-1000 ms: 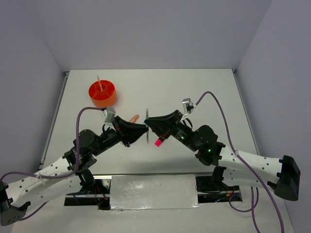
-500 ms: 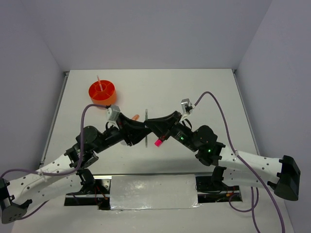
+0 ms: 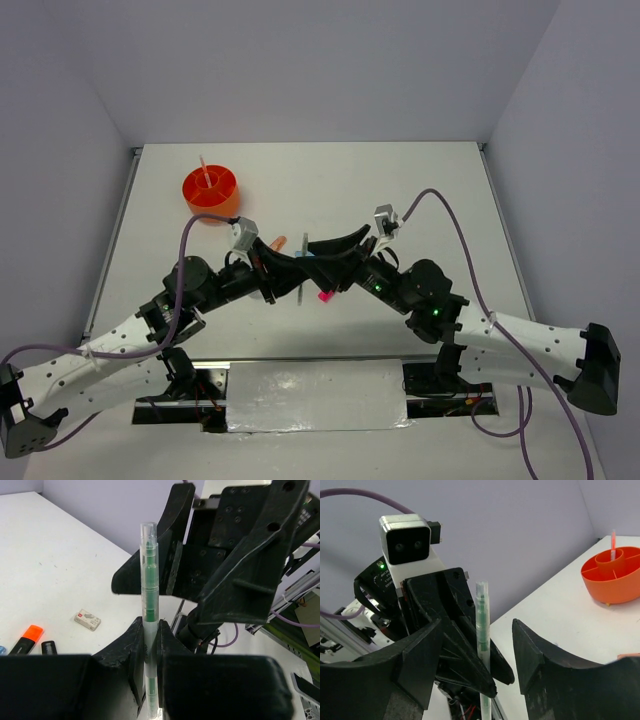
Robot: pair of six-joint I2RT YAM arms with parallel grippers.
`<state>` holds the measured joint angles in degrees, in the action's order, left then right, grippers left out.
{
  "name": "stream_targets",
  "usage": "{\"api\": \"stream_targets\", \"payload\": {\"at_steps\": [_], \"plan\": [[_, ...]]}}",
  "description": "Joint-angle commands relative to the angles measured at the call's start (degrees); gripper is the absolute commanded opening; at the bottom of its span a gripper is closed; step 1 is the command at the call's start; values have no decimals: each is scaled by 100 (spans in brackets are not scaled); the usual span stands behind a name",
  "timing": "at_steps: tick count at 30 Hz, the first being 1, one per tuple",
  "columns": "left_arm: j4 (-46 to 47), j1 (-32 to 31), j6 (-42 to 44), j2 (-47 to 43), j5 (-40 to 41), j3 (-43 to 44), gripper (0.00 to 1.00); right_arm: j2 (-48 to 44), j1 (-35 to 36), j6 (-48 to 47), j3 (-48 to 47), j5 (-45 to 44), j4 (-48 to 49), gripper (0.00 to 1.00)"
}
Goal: Sort the stationery into containers
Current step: Close the pen cap on the pen.
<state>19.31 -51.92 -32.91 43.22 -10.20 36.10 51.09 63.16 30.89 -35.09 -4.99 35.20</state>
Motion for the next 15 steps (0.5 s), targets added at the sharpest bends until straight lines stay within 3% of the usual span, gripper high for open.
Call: {"api": "stream_targets", "payload": {"at_steps": [1, 12, 15], "plan": [[64, -20, 241, -95, -219, 292, 0, -205, 39, -391, -436, -54, -355, 65], [64, -20, 346, -68, -553, 328, 0, 24, -40, -787, -1140, -177, -1218, 58], [-15, -20, 399, -51, -624, 372, 0, 15, -40, -795, -1105, -204, -1173, 47]]}}
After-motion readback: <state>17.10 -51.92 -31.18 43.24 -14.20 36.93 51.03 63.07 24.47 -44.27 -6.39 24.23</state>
